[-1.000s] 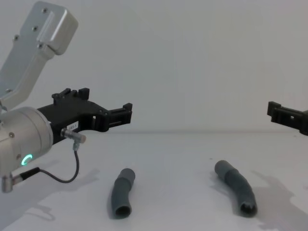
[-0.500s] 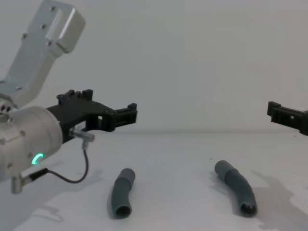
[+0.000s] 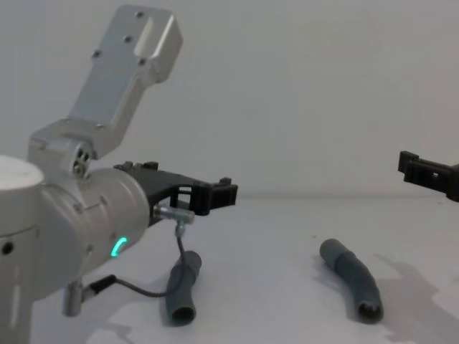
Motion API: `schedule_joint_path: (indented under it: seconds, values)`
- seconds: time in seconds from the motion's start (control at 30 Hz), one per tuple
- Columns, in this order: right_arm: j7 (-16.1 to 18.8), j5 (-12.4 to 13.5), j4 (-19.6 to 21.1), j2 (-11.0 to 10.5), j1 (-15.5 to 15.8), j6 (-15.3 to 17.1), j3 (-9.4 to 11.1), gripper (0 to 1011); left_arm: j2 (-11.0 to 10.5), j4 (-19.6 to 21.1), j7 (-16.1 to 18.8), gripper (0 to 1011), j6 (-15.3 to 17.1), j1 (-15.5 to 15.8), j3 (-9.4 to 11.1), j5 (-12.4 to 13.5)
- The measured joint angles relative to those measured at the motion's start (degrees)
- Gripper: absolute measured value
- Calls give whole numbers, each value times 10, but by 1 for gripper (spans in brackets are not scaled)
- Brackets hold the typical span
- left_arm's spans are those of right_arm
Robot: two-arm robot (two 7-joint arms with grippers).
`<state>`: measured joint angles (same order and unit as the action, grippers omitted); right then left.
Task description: Use both hands to pick up one end of the pipe from the table, align the ends, and insert them.
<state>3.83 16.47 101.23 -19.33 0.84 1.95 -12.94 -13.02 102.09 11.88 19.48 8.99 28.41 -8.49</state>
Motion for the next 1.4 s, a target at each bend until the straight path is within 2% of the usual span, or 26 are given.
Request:
schedule_joint_path:
  seconds: [0.07, 0.17, 0.3, 0.33, 0.4, 0.53, 0.9, 1.4]
  values:
    - [0, 0, 0, 0, 0, 0, 0, 1004, 7, 10, 12, 1001, 20, -5, 2, 3]
    - [0, 0, 0, 0, 0, 0, 0, 1004, 26, 36, 40, 1001, 70, -20, 4, 10]
    - [0, 0, 0, 0, 0, 0, 0, 1004, 38, 59, 63, 1001, 112, -34, 5, 15]
    - [0, 0, 0, 0, 0, 0, 0, 1004, 38, 59, 63, 1001, 112, -34, 5, 15]
    - [0, 0, 0, 0, 0, 0, 0, 1004, 46, 74, 76, 1001, 136, -44, 3, 17]
    - [0, 0, 0, 0, 0, 0, 0, 1004, 54, 85, 89, 1001, 157, -58, -2, 17]
    - [0, 0, 0, 0, 0, 0, 0, 1004, 70, 90, 100, 1001, 178, -84, -22, 7]
    - [0, 0, 0, 0, 0, 0, 0, 1004, 80, 49, 73, 1001, 168, -76, -45, -14]
